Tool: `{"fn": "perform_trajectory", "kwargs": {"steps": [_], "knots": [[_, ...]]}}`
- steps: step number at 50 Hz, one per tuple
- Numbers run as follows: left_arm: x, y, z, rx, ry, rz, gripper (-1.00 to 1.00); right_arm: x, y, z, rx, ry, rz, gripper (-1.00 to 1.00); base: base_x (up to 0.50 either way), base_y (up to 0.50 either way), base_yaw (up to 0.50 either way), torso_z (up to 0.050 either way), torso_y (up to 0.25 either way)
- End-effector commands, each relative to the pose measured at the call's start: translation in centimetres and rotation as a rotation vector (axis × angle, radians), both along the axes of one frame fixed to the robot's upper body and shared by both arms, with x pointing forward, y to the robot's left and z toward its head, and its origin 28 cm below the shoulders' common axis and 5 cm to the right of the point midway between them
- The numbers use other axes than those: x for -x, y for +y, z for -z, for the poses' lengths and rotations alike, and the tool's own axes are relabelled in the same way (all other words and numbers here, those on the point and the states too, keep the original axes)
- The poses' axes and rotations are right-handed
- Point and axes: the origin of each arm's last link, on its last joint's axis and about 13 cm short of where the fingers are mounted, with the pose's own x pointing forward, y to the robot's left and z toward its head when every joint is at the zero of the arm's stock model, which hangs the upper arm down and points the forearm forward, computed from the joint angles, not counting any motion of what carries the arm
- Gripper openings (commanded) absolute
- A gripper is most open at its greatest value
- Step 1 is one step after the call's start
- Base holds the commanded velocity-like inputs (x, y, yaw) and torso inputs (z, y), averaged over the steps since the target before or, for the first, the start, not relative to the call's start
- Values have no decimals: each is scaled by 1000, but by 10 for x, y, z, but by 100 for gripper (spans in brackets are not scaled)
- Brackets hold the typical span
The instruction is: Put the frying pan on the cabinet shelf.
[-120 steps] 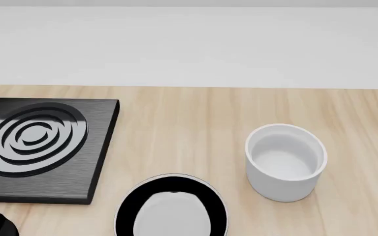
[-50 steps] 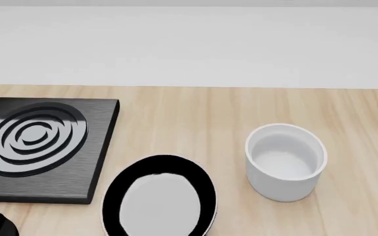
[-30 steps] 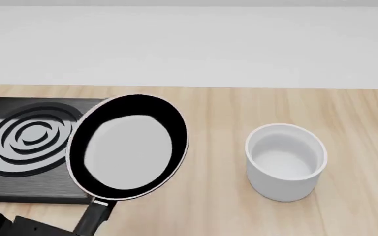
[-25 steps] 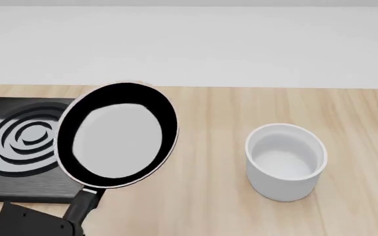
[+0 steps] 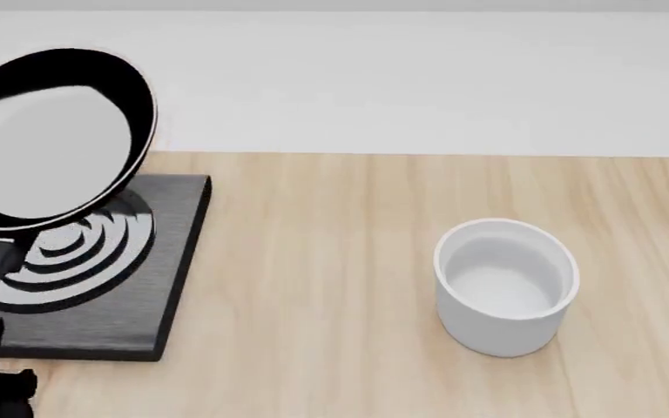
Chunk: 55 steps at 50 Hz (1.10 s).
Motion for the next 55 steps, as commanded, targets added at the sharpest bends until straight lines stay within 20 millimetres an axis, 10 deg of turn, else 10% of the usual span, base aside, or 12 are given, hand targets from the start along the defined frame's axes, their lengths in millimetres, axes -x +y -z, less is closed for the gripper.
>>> {"fn": "perform_trajectory", "kwargs": {"steps": [1,33,55], "knots": [[-1,42,-50,52,-105,-159,-100,-1,-2,-1,-15,1,4,100,0,0,0,0,0],[-9,118,-82,215,-161,-501,-100,-1,0,-1,4,0,-3,100,0,0,0,0,2],[-52,157,-96,188,-126,-713,-100,-3,-1,3,6,4,-3,100,0,0,0,0,2]]}}
